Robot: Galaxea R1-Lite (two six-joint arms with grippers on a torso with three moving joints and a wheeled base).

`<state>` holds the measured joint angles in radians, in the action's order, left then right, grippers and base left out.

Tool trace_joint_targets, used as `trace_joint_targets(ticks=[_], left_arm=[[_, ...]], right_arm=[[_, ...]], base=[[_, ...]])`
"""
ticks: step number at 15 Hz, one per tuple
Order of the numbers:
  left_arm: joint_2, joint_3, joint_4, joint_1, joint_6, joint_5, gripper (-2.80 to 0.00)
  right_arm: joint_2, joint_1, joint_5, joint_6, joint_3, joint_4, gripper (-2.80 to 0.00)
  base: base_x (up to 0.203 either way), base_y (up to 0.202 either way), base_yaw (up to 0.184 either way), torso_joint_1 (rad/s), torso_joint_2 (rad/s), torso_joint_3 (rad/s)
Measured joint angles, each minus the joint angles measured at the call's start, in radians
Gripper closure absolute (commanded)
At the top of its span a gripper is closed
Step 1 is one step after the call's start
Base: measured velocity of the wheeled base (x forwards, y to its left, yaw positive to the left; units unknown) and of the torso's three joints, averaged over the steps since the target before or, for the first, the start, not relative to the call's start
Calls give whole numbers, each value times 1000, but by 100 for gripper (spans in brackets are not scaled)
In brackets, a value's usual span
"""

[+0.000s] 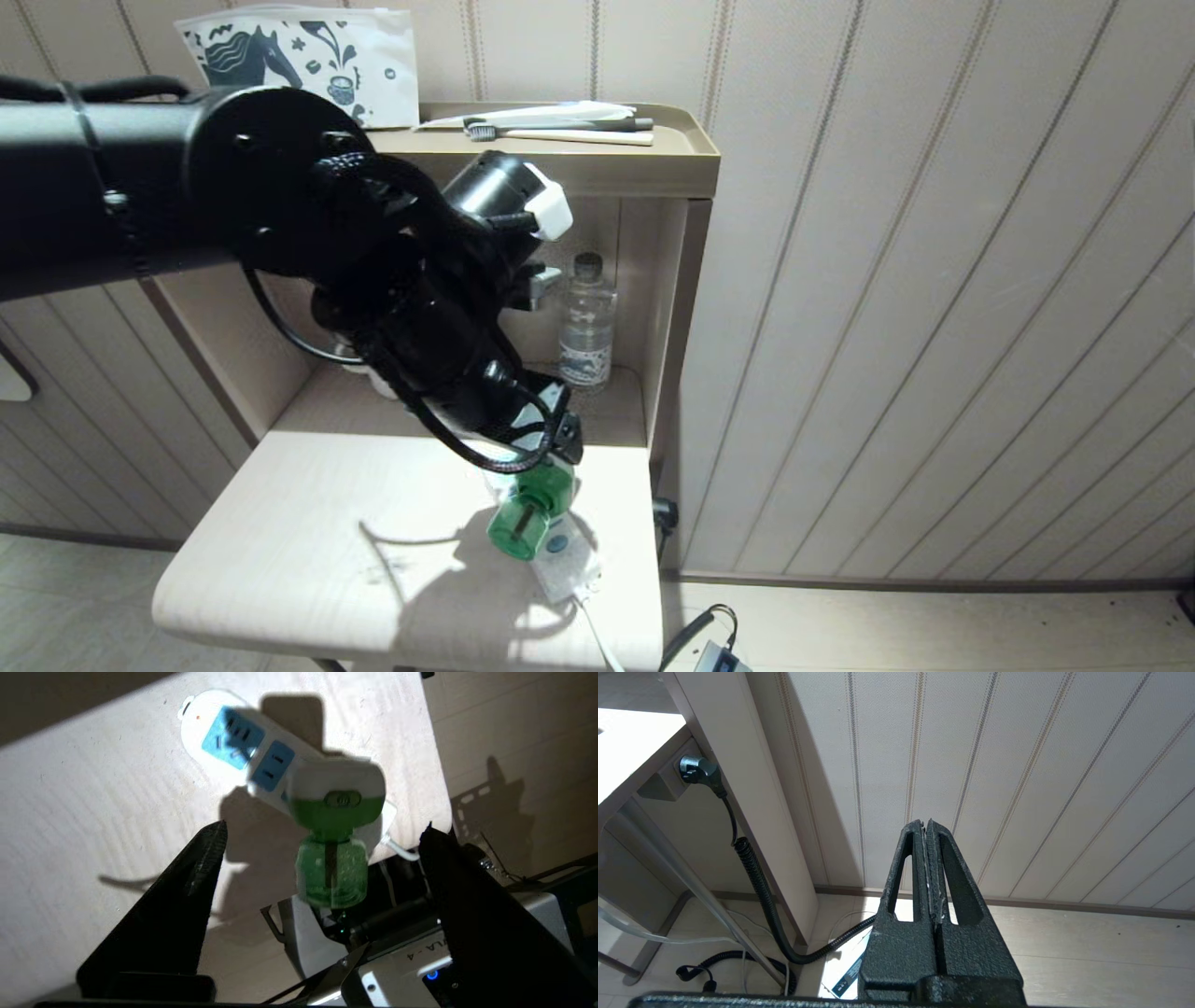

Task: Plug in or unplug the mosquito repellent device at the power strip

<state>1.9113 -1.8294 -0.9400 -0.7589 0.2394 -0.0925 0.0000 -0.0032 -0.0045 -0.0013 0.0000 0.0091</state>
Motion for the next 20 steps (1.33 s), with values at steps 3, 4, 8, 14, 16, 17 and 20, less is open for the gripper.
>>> trace_joint_targets(ticks=[3,4,8,14,16,17,20], left_arm=[[-96,148,-1,7,2,8,0],[-132,205,-1,23,5,16,0],[-345,375,13,171,20,31,0],[-766,824,226,407,-68,-25,0],[-929,1069,391,461,-161,-70,0],[-1017,1177,477,482,-215,-94,0],[-1285,1443,669,526,-352,-163,0]], right_arm=[[0,0,0,0,0,0,0],[0,0,0,0,0,0,0],[0,0,0,0,0,0,0],[0,0,0,0,0,0,0],[0,0,0,0,0,0,0],[0,0,0,0,0,0,0],[0,0,0,0,0,0,0]], base=[[0,0,0,0,0,0],[0,0,0,0,0,0],[0,0,0,0,0,0],[0,0,0,0,0,0],[0,0,0,0,0,0],[0,0,0,0,0,0],[0,0,0,0,0,0]])
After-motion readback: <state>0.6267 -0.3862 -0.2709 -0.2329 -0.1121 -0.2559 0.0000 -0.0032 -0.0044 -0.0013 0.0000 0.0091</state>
